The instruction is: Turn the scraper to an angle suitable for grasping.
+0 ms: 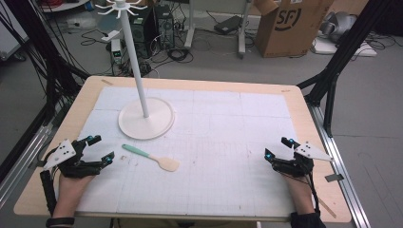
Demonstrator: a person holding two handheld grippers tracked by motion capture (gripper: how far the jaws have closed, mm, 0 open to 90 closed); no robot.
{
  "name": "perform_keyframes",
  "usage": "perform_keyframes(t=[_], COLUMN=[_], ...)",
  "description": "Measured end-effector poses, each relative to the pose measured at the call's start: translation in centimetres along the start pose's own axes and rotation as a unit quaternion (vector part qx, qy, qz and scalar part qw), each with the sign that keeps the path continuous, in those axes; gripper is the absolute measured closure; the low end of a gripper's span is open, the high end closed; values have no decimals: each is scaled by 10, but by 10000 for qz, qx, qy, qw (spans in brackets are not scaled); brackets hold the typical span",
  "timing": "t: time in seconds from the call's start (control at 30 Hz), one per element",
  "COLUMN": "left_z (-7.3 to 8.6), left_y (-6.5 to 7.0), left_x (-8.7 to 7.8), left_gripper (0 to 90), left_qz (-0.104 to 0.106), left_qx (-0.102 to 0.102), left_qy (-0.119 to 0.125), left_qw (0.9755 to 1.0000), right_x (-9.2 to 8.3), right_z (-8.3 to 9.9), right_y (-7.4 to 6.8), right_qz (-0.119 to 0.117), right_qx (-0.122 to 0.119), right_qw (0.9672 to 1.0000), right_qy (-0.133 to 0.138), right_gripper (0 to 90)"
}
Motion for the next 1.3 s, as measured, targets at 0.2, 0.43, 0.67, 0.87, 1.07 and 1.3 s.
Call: perform_keyframes(t=[0.2, 0.43, 0.67, 0.87, 1.07, 1.3], left_z=[0, 0, 0, 0, 0, 1], left_y=[0, 0, 0, 0, 0, -1], left_x=[0, 0, -1, -1, -1, -2], left_gripper=[161, 161, 160, 161, 161, 160], left_qz=[3, 14, 7, -11, 6, 23], left_qx=[9, 13, 4, 11, -22, -44], left_qy=[7, 25, 24, 29, 40, 88], left_qw=[10000, 10000, 10000, 10000, 10000, 9999], right_x=[2, 2, 11, 32, 58, 86], right_z=[0, -8, -42, -73, -95, -110], right_y=[-4, -10, -30, -57, -84, -109], right_qz=[-9, -224, -607, -1011, -1354, -1662], right_qx=[-229, -361, -697, -1023, -1189, -1263], right_qw=[9997, 9988, 9954, 9893, 9830, 9766], right_qy=[-103, -232, -244, -259, -357, -511], right_gripper=[142, 143, 158, 159, 159, 159])
Point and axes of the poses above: each handheld gripper's, and its own axes: x roughly forward along the jaws, z roughly out of its underside, y roughly to its right, the point moved 1 cm from there along x, roughly forward along the jaws, and after that the axes turned 13 degrees about -y, right-handed, at the moved point
